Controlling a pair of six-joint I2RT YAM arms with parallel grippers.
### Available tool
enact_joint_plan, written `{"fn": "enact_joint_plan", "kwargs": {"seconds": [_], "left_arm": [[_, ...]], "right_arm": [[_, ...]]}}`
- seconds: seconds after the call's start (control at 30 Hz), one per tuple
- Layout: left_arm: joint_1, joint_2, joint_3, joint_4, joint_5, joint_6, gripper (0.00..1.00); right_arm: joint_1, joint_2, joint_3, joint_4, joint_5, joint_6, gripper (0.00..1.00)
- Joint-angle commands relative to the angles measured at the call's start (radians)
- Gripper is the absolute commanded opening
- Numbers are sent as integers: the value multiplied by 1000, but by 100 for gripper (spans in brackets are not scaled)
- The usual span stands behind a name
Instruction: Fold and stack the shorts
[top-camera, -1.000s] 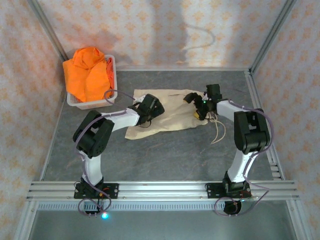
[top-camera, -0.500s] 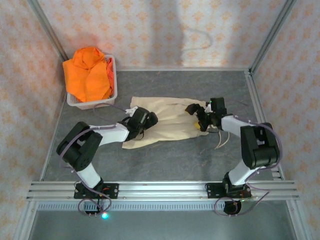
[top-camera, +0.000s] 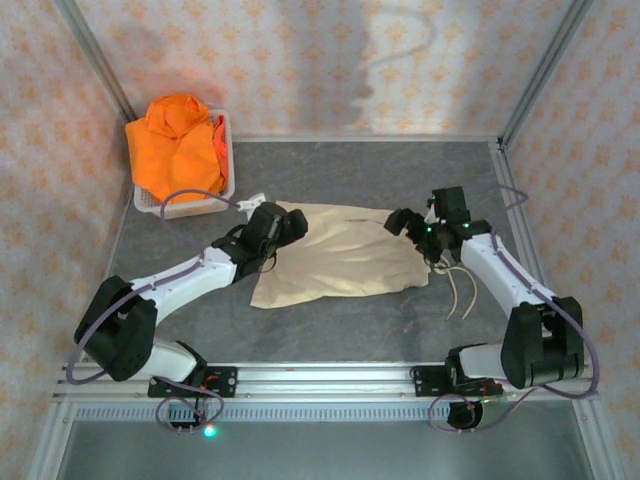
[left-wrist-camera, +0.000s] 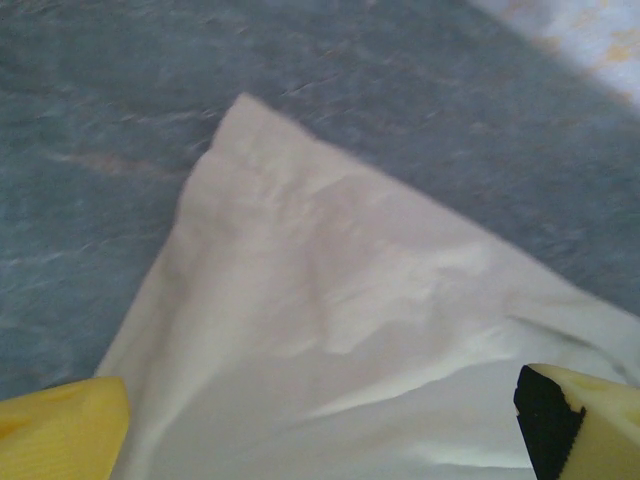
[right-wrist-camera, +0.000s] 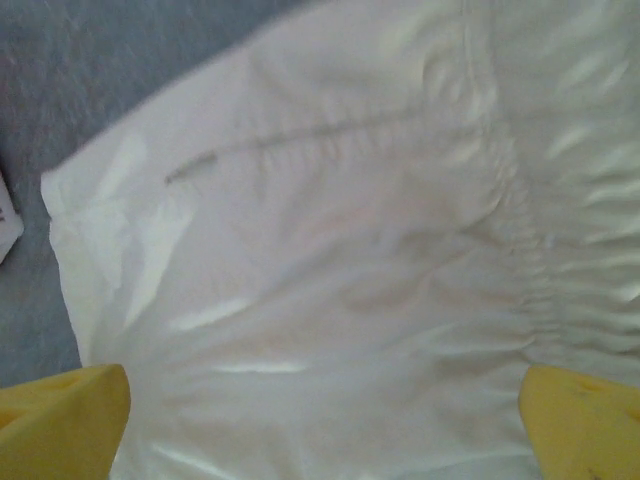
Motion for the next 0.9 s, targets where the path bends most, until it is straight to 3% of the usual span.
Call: {"fn": "enact_joint_plan", "kwargs": {"seconds": [0.0,0.23,0.4,0.87], "left_arm": [[-29,44,45,-4,52,13,100],[-72,227,80,73,115,-48,100],[-75,320,46,108,85,-58,100],[-75,347,-55,146,52,-68,100]], "right_arm": [[-18,0,65,-151,190,-116,99],[-71,135,101,-186,262,-176,99],[-78,221,85,-148,212,-199,92],[-69,387,51,-59,136,-175,73]]}}
